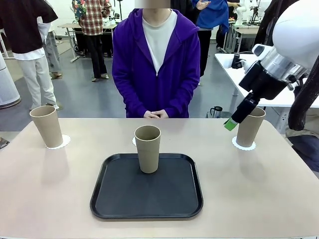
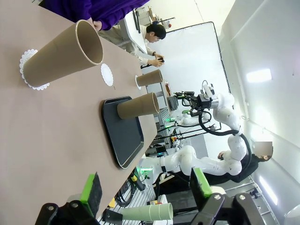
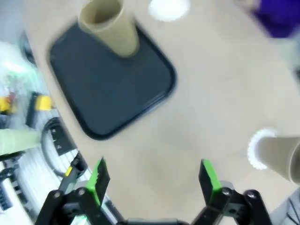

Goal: Place coasters on the table and set cups on them.
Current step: Take one Reusable plastic cup from the Flat Tray and place it on a coaster set by the human.

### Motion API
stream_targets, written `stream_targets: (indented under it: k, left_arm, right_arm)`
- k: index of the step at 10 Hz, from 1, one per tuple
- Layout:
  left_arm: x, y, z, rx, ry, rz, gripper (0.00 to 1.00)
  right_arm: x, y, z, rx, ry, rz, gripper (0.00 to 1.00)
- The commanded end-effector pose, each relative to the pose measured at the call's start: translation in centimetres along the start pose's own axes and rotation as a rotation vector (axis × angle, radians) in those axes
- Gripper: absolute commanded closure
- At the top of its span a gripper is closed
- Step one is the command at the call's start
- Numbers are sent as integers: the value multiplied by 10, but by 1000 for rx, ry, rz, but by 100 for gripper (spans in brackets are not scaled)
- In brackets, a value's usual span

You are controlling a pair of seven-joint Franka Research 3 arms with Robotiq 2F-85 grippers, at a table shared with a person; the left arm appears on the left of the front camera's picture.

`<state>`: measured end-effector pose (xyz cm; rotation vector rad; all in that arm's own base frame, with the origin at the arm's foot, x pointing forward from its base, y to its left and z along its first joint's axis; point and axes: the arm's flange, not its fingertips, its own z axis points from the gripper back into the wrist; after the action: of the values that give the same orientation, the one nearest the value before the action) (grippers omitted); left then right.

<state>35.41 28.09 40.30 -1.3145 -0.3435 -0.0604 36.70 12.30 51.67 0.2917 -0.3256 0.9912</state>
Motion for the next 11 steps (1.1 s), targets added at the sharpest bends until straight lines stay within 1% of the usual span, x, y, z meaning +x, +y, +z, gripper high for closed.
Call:
stream_targets:
  k: [1, 2, 3, 4, 5, 6, 7, 8, 9, 10, 11]
  left_arm:
    - [-2, -1, 2, -2, 1, -9, 0]
    - [-2, -1, 2, -2, 1, -9, 0]
    - [-2, -1, 2, -2, 1, -9, 0]
    - [-2, -1, 2, -2, 1, -9, 0]
    - [-2, -1, 2, -2, 1, -9, 0]
    - [-2, -1, 2, -2, 1, -9, 0]
    - [-2, -1, 2, -2, 1, -9, 0]
    - [-2, -1, 2, -2, 1, -9, 0]
    - [-2, -1, 2, -2, 1, -9, 0]
    - [-2, -1, 2, -2, 1, -9, 0]
    - [-2, -1, 2, -2, 1, -9, 0]
  right_arm:
    - [11, -13, -41, 171, -129, 316, 0]
    - [19, -20, -60, 255, -254, 428, 0]
    - [24, -26, -76, 299, -356, 491, 0]
    - [27, -30, -86, 305, -487, 502, 0]
    - [23, -31, -99, 298, -601, 486, 0]
    - [17, -31, -110, 314, -667, 466, 0]
    - [12, -32, -120, 314, -713, 413, 0]
    - [4, -32, -130, 264, -725, 298, 0]
    - [-6, -27, -144, 291, -729, 233, 0]
    - [-12, -23, -152, 293, -731, 190, 0]
    - [-17, -18, -157, 269, -750, 161, 0]
